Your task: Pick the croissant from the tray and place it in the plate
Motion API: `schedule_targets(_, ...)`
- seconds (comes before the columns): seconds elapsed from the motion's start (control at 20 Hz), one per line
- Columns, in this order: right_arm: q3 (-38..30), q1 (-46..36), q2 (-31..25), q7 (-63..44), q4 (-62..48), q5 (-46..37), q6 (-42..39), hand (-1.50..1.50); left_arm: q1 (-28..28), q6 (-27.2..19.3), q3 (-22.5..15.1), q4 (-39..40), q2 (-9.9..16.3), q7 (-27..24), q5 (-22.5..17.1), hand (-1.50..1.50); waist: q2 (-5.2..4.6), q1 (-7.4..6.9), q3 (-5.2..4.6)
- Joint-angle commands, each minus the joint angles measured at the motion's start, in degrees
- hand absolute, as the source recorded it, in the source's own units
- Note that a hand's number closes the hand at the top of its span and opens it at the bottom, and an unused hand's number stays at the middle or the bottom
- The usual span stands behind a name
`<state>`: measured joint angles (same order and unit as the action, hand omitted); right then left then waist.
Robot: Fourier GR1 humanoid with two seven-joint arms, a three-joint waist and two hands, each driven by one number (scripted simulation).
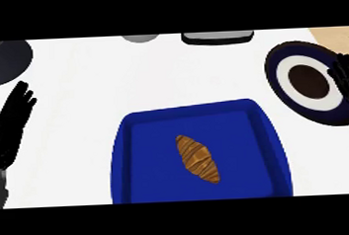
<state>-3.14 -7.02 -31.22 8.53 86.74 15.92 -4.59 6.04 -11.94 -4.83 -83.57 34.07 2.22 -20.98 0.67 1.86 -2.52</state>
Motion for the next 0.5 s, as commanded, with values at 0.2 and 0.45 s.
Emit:
schedule_targets(0.2,19.0,-11.0,5.9,-0.1,2.5,6.0,-22.3,1.50,5.4,1.8,-4.6,0.3,-3.4,0.8,1.0,0.00,-2.98,-8.42,2.64)
schedule_targets(0.45,19.3,-14.4,12.3,12.3,-8.3,-1.5,-17.8,-1.50,6.2,1.7,-6.8,2.4,-6.2,3.2,0.9,0.00,-2.92,-6.48,2.84)
